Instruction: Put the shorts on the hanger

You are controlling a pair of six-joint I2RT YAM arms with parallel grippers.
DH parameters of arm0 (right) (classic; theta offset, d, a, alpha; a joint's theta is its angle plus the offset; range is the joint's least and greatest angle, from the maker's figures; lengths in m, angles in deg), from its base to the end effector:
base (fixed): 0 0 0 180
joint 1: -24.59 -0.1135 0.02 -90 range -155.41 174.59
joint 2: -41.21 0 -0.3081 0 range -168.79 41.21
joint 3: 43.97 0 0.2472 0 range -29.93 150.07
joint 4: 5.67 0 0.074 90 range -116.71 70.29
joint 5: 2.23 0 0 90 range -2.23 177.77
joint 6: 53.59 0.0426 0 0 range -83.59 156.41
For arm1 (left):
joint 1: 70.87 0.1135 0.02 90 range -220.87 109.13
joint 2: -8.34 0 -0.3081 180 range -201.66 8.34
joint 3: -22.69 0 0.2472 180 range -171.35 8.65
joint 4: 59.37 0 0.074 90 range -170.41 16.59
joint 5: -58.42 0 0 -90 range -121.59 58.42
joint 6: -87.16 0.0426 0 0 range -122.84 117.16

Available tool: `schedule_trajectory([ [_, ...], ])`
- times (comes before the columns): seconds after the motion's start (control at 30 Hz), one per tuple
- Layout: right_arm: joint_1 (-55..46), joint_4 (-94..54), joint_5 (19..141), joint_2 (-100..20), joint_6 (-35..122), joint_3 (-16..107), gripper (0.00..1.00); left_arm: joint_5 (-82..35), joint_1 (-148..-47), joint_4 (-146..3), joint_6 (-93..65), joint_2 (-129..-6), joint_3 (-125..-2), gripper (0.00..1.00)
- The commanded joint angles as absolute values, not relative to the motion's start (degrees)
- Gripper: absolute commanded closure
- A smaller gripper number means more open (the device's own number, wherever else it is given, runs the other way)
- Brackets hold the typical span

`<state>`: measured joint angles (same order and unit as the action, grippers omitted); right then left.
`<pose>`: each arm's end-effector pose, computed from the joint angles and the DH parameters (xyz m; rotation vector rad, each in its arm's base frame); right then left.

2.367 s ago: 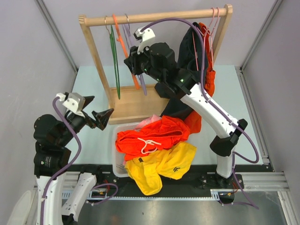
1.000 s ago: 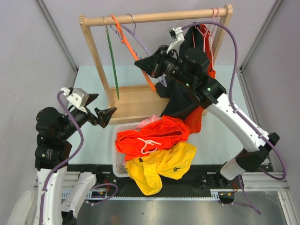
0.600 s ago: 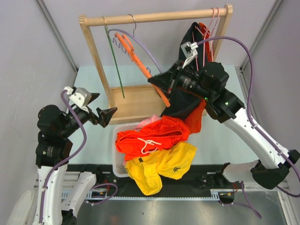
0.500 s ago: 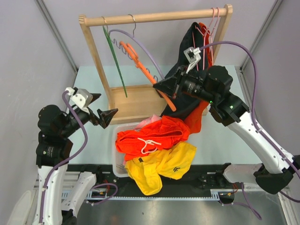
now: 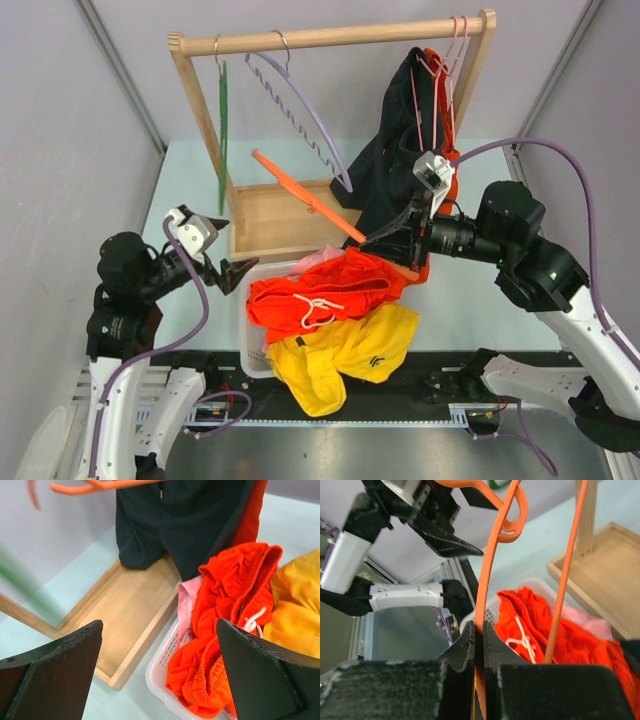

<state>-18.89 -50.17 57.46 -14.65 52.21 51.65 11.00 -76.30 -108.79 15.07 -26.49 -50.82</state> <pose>0.0922 0.1171 0.5175 -0.8364 1.5838 1.2003 0.0606 -0.0347 0.4243 0.8549 1.5075 -0.4904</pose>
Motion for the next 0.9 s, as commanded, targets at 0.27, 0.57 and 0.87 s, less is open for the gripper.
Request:
schedule_trajectory([
  [0.27,-14.34,-65.93,43.05,-11.26,37.15,47.33,1.0,15.96,-75.88,-110.42,28.53,-22.51,-45.68,0.0],
  [0.57,-17.15,-72.97,34.68,-15.91,27.89,47.94,1.0,24.83,-75.88,-116.45,48.03,-21.54,-45.14,0.03],
  [0.87,-21.38,-71.39,34.77,-18.73,25.69,49.17,1.0,27.66,-82.55,-125.87,59.28,-23.82,-43.56,0.43],
])
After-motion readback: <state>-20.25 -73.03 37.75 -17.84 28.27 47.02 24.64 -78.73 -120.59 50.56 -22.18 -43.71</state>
